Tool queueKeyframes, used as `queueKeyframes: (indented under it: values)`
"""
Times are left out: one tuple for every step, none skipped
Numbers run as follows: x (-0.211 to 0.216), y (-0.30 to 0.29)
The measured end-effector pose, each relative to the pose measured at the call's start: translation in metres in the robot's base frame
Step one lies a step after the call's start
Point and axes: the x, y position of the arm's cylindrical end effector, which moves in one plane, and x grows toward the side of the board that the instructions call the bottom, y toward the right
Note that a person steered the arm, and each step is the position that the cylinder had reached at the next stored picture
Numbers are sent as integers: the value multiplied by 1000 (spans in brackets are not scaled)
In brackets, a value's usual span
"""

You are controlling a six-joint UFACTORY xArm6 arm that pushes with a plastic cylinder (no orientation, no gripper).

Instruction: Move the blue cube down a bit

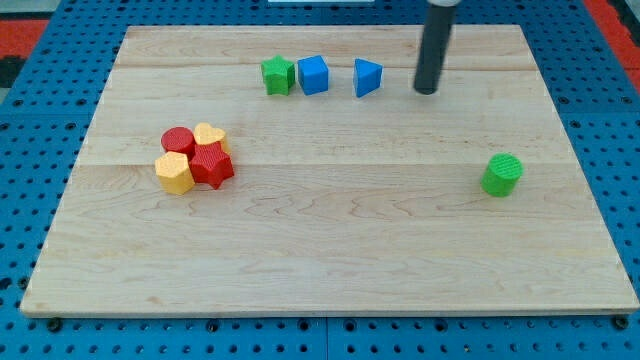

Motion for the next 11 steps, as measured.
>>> queueKeyframes:
  values:
    - [-37, -1]
    - [-52, -22]
    - [-18, -30]
    - [-22, -33]
    - [-53, -33]
    - [-52, -58]
    - [-19, -94]
    - [13, -117]
    - [19, -85]
    - [23, -21]
    - [34, -29]
